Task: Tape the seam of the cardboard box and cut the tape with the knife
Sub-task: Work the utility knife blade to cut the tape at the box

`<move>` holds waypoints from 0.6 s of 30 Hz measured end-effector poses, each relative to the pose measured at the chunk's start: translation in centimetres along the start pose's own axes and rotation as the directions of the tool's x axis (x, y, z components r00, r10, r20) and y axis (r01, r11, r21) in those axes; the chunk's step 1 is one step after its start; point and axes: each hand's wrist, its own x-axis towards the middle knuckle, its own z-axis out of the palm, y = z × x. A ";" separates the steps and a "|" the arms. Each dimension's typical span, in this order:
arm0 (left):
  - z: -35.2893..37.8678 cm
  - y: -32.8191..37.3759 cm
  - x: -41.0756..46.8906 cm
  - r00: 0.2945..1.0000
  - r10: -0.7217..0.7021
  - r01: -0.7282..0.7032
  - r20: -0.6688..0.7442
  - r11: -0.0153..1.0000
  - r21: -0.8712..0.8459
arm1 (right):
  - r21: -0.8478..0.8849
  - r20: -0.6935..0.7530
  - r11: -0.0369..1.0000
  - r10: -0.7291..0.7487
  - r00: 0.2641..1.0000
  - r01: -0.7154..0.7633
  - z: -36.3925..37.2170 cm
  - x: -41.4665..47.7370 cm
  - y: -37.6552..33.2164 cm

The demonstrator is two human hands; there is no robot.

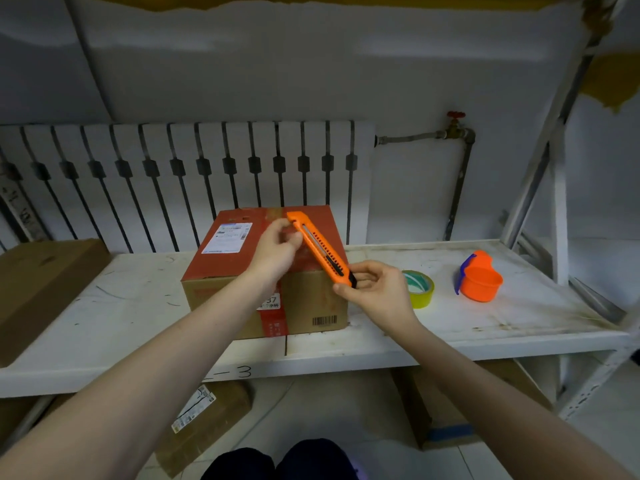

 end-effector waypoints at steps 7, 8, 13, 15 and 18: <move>1.2 -1.5 0.5 0.964 0.244 -0.260 0.108 0.769 0.583 | 0.105 -0.301 0.960 0.279 0.912 -0.259 -3.9 3.4 5.8; 1.3 -1.8 0.6 0.961 0.241 -0.272 0.135 0.737 0.618 | 0.101 -0.328 0.950 0.314 0.891 -0.297 -4.2 3.9 6.9; 1.8 -2.2 1.6 0.938 0.264 -0.337 0.223 0.563 0.755 | 0.016 -0.371 0.879 0.448 0.814 -0.476 -3.9 5.2 11.1; 1.9 -2.4 2.3 0.947 0.211 -0.316 0.241 0.496 0.809 | -0.088 -0.360 0.858 0.447 0.819 -0.507 -3.2 5.7 12.1; 2.0 -2.8 3.0 0.952 0.167 -0.306 0.257 0.474 0.826 | -0.238 -0.349 0.816 0.435 0.830 -0.527 -2.0 6.6 13.7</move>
